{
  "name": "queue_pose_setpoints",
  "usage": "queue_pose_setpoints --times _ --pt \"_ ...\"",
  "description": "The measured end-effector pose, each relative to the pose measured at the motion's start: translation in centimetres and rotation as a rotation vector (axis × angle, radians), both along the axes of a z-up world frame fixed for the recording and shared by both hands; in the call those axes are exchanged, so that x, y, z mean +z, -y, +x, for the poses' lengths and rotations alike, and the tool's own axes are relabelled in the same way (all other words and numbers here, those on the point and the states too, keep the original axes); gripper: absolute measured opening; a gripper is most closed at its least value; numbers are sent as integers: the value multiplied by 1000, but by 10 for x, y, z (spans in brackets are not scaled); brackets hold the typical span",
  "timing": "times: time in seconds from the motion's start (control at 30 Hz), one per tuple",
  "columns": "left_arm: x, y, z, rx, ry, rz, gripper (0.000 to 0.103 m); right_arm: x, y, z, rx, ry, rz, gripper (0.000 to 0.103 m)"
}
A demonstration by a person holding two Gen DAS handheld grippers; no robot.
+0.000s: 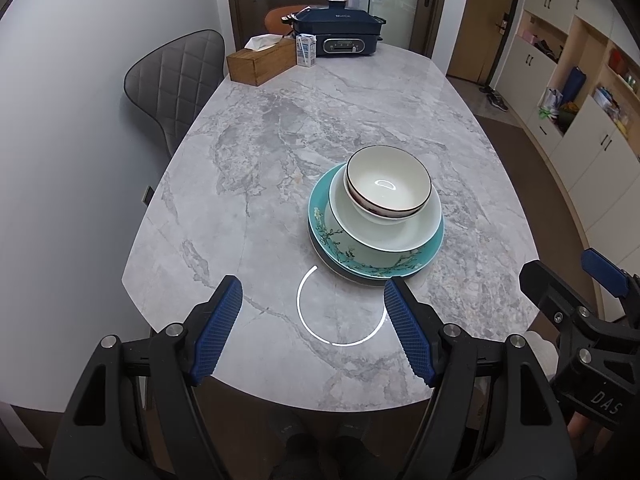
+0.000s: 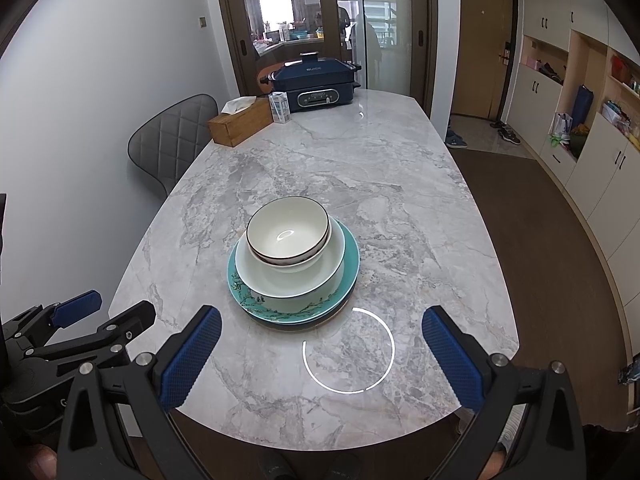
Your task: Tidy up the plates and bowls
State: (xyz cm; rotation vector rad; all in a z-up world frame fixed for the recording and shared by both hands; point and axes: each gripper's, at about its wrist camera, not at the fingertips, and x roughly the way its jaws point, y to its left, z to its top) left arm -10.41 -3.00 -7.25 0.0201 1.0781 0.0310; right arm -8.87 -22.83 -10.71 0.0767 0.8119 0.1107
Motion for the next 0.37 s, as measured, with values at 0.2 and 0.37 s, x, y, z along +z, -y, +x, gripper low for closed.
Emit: queue_pose_setpoints --times 0.2,0.37 --pt "0 -1 2 0 -1 -1 72 -3 2 -1 7 -4 0 102" --pt "0 1 4 0 -2 1 72 -5 4 2 10 -8 -1 103"
